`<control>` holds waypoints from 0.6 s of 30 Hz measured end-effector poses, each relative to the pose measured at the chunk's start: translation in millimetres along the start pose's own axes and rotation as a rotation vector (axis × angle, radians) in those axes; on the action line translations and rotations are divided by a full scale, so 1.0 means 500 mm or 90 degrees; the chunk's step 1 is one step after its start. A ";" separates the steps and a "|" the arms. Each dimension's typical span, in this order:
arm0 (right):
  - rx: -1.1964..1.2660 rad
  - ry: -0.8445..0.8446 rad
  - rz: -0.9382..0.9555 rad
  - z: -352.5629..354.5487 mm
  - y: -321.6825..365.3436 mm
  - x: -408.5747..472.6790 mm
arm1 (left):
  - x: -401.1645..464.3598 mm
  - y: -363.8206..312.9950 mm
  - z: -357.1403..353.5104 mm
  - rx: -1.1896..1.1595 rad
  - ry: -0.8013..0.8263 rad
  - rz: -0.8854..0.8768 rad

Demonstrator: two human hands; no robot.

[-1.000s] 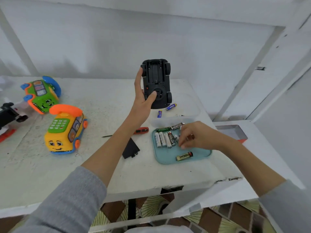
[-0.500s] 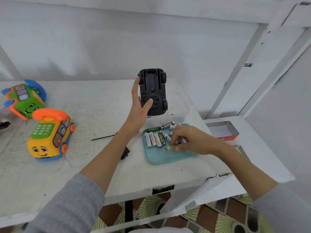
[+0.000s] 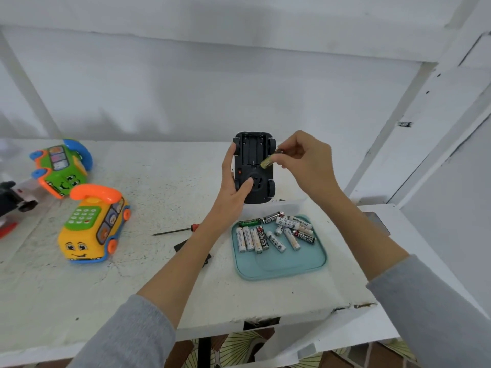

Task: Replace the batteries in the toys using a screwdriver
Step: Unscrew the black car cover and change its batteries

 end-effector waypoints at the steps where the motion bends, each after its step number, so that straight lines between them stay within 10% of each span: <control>1: -0.003 -0.015 0.007 -0.002 -0.001 0.001 | 0.000 -0.001 -0.001 0.000 -0.001 0.000; 18: -0.206 -0.045 0.266 -0.066 0.036 -0.031 | -0.002 0.005 -0.005 0.008 0.004 0.002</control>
Point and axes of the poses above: each hand's wrist, its own x-axis towards the middle knuckle, its own z-axis out of the back of the hand, y = z × x, the point moved 10 cm from there along x, towards the middle knuckle, and after that the axes turned 6 degrees about -z, right-handed, at the moved point
